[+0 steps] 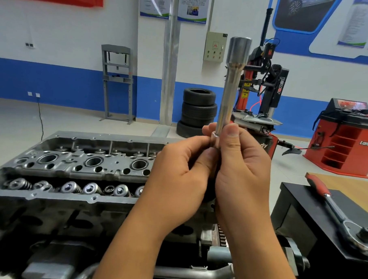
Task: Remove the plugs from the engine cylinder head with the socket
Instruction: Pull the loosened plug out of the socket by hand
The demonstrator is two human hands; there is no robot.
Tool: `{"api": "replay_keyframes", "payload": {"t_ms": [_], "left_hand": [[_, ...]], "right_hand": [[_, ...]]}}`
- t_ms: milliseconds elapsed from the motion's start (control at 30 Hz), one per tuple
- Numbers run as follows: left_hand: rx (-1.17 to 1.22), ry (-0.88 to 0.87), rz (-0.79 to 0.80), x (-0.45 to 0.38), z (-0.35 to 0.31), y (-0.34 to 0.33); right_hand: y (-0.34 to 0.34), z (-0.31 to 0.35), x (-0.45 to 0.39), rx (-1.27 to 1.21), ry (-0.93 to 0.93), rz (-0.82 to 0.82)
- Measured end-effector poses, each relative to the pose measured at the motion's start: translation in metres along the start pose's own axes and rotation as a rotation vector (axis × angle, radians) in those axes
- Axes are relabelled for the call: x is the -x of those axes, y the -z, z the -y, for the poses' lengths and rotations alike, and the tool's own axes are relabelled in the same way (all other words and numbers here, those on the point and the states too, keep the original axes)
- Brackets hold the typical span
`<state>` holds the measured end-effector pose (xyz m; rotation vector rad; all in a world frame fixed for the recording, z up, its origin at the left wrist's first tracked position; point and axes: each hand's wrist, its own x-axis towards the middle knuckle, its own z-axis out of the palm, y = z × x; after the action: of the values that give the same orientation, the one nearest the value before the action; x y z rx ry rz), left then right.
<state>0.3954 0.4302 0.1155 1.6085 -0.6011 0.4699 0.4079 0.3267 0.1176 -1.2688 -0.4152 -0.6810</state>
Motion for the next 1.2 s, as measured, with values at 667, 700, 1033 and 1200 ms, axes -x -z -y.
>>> {"api": "replay_keyframes", "payload": {"t_ms": [667, 700, 1033, 1200], "left_hand": [[-0.110, -0.021, -0.110, 0.002, 0.004, -0.003], [-0.143, -0.031, -0.130, 0.002, 0.004, -0.004], [-0.037, 0.021, -0.127, 0.000, 0.002, -0.003], [-0.152, -0.007, -0.252, 0.002, 0.006, -0.008]], "right_hand": [[0.000, 0.004, 0.003, -0.037, 0.004, -0.009], [0.000, 0.004, 0.003, -0.040, 0.000, -0.014], [-0.003, 0.005, 0.001, 0.022, -0.017, 0.015], [-0.001, 0.009, 0.002, -0.084, -0.103, -0.039]]}}
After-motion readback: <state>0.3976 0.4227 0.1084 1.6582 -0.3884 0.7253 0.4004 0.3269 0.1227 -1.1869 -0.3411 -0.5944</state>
